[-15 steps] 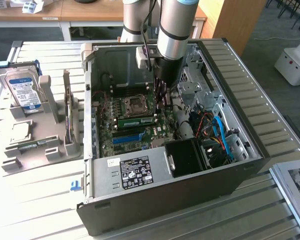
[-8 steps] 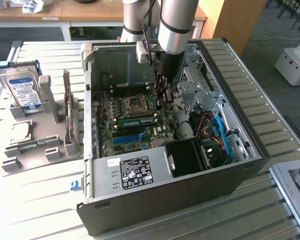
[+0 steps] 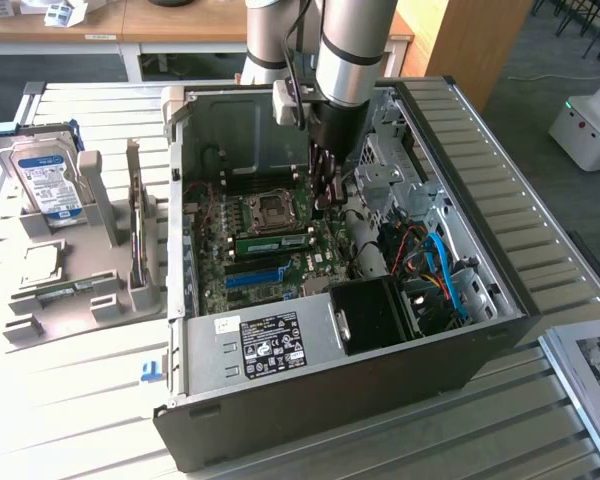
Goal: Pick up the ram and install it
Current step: 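Press down the ram until it locks into place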
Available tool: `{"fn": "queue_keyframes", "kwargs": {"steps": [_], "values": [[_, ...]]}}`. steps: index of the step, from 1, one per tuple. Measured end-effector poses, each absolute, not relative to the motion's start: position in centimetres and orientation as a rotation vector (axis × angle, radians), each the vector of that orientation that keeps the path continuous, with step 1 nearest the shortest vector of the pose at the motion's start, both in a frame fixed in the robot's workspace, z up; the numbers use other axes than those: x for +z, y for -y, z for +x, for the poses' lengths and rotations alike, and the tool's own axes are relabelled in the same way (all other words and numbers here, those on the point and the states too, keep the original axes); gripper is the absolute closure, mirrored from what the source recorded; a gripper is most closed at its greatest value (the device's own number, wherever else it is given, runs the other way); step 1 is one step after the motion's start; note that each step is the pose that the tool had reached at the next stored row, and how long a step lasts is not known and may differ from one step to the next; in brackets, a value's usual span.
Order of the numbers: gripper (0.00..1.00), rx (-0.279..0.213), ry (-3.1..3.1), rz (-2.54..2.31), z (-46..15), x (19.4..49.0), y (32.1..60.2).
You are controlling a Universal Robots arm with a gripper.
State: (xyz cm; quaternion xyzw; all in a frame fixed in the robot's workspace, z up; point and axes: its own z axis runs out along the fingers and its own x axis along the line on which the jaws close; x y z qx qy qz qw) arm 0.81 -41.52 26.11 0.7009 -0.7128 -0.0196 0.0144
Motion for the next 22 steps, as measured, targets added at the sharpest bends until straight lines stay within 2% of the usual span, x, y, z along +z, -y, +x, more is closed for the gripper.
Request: {"fn": "queue_keyframes", "kwargs": {"steps": [22], "values": [[0.90, -0.059, 2.220, 2.183, -5.1, 26.1, 41.5]]}}
